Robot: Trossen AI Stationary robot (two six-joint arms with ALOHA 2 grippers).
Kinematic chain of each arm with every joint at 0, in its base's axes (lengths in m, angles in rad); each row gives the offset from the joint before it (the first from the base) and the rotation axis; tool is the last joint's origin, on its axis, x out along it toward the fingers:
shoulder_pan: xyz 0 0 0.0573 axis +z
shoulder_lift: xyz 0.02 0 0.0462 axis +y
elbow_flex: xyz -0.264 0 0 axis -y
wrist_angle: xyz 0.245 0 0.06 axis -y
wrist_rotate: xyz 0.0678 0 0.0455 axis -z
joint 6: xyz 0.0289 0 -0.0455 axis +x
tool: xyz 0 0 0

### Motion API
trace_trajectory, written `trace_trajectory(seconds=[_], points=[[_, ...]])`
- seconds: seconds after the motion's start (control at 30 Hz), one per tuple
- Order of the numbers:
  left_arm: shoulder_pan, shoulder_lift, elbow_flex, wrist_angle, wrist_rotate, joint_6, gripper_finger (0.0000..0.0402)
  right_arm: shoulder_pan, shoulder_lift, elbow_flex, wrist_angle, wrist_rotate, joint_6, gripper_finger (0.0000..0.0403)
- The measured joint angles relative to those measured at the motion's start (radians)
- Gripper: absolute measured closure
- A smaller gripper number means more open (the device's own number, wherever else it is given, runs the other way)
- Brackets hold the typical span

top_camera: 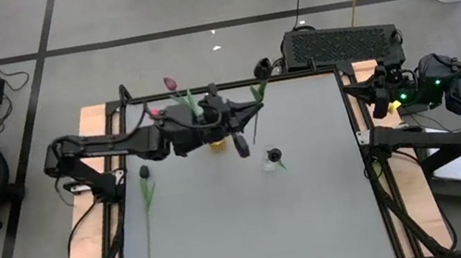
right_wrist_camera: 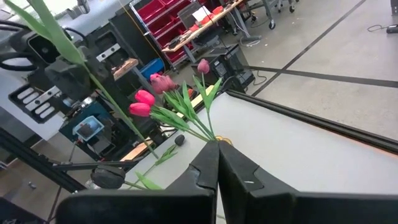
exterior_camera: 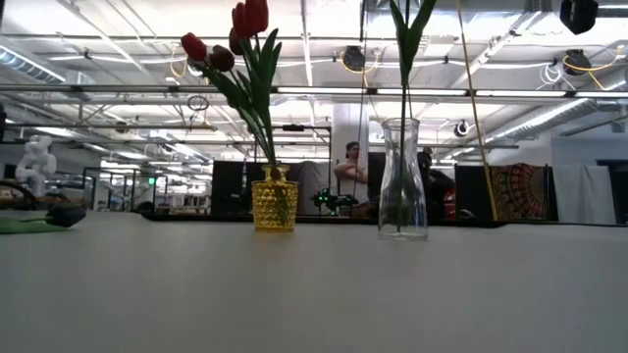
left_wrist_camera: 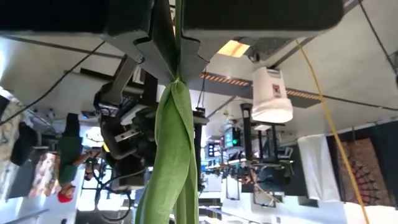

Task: Sort flowers into vase by color
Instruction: Put the top black flower into the transparent vase

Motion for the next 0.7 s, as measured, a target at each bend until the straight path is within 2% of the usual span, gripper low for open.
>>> trace_trajectory(seconds=[0.7], points=[[-0.03,0.09,0.002,0.075,-0.179,-0.004,0.0398,0.0,0.0,0.0,0.0,-0.001,0.0,0.0403]])
